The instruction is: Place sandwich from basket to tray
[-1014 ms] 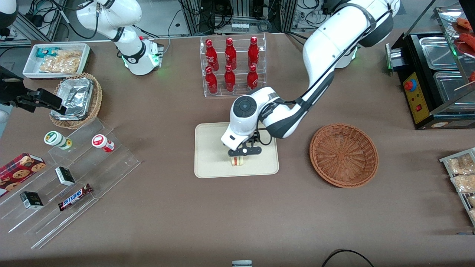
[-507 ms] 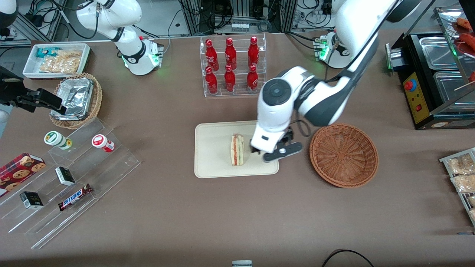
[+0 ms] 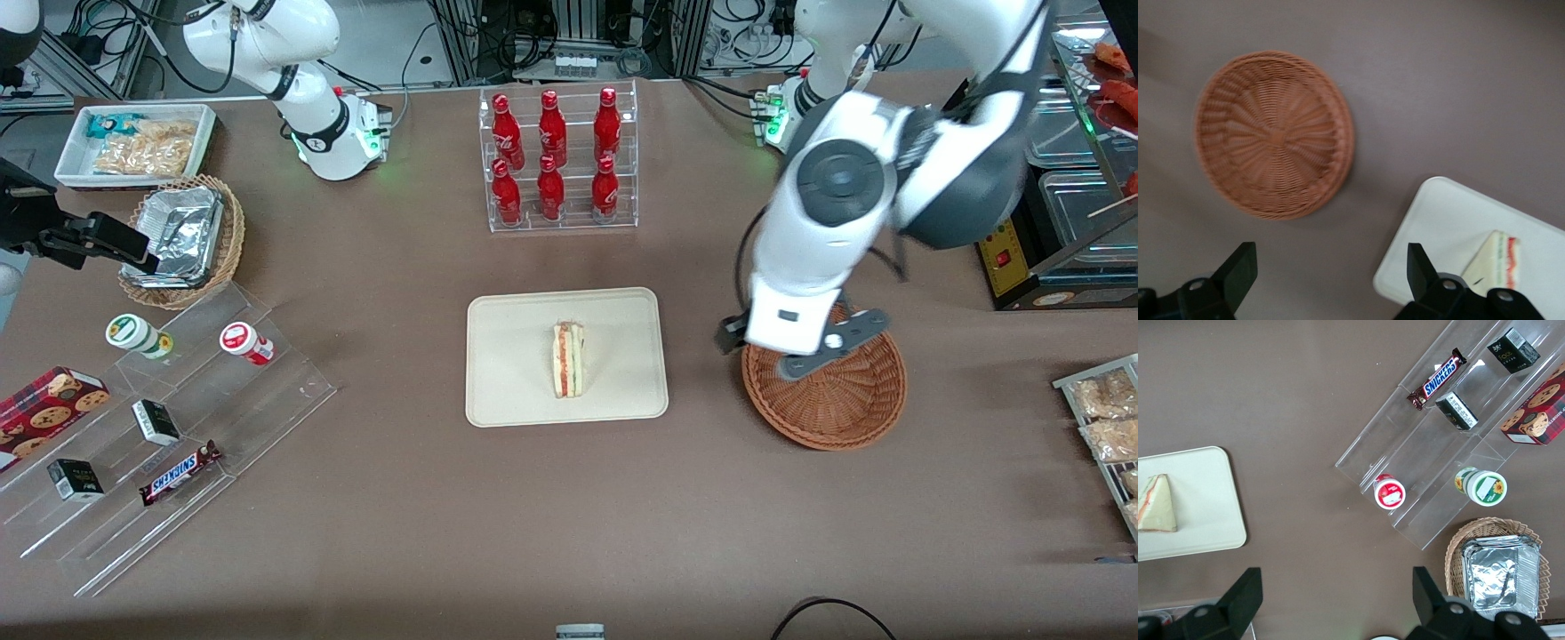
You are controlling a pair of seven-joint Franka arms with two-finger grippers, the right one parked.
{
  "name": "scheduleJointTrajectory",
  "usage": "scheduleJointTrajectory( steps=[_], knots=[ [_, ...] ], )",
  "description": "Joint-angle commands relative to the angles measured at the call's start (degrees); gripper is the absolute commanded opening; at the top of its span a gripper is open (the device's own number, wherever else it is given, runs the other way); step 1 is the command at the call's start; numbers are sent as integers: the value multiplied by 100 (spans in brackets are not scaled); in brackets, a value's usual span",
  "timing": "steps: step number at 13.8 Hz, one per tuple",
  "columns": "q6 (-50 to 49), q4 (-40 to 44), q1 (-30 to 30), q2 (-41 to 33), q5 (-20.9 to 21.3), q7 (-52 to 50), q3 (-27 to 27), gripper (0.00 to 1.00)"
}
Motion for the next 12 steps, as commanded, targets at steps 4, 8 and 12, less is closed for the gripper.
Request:
scheduleJointTrajectory(
  steps=[4, 8, 12],
  knots=[
    [-649, -371, 827, -919, -339, 1186, -28, 99],
    [-904, -617, 952, -1402, -727, 1932, 346, 99],
    [-1018, -793, 162, -1763, -1157, 3022, 1814, 99]
  ],
)
